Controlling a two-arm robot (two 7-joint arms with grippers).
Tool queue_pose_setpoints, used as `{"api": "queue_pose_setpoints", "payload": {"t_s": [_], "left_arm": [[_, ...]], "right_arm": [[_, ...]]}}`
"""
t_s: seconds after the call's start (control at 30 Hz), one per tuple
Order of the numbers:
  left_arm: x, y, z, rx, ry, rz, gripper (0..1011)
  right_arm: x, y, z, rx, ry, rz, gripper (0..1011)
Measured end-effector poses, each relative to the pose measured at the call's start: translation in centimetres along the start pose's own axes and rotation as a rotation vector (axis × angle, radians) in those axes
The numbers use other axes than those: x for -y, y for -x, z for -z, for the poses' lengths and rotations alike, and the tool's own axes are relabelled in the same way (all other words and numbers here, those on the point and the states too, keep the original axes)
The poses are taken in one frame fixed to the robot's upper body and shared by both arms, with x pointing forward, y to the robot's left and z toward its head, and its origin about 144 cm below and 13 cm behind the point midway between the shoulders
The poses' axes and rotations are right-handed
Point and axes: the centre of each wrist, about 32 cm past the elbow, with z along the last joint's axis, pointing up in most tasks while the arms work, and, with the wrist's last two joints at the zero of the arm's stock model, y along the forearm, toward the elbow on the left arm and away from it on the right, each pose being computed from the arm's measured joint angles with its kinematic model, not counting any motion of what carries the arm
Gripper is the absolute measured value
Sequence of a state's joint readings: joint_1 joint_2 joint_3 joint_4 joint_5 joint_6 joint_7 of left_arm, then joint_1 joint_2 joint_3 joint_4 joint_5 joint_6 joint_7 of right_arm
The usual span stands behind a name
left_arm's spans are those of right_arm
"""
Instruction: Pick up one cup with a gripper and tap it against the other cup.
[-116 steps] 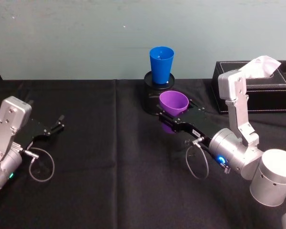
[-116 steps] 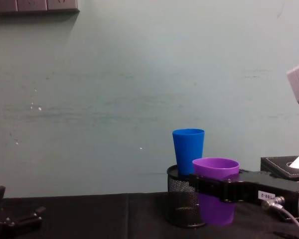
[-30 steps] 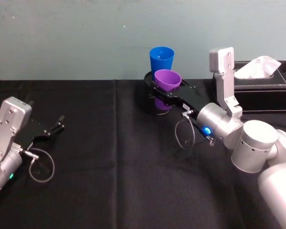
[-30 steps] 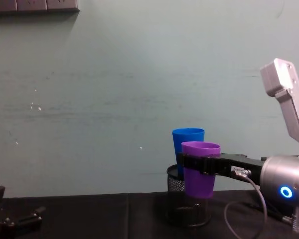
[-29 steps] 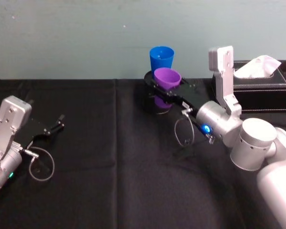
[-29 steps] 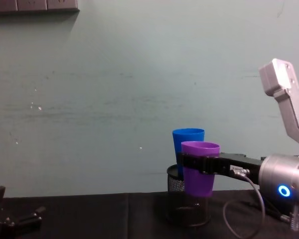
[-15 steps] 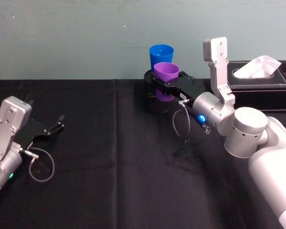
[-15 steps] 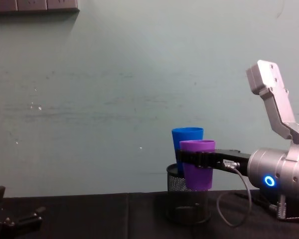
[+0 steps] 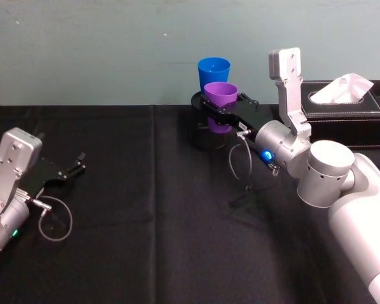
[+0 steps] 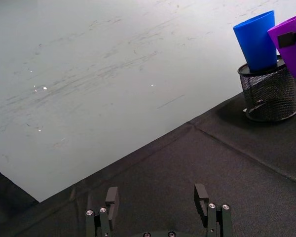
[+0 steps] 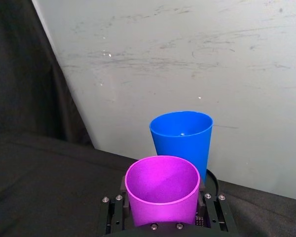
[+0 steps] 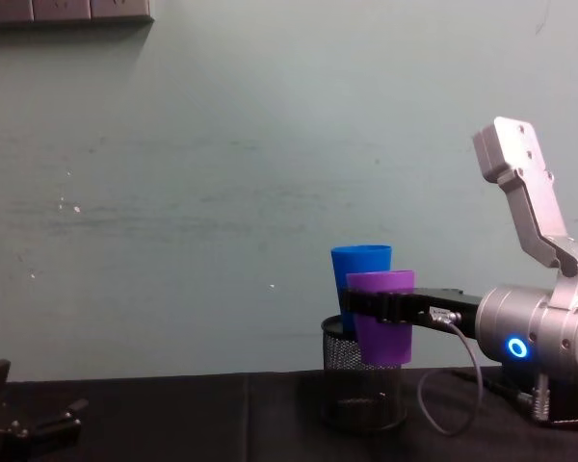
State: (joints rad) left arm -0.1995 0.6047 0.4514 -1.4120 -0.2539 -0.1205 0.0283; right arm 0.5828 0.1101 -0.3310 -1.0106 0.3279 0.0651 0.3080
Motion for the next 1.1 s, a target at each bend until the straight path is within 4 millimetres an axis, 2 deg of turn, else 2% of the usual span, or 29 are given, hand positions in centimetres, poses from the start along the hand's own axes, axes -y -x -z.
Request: {"api": "queue_pose_setpoints", "payload": {"t_s": [1.1], "left_arm": [[0.00,0.00,0.00,0.000,0.000,0.000,1000]], "right_arm": [[-0.01,-0.01,0.00,0.000,0.001,0.000,733]]}}
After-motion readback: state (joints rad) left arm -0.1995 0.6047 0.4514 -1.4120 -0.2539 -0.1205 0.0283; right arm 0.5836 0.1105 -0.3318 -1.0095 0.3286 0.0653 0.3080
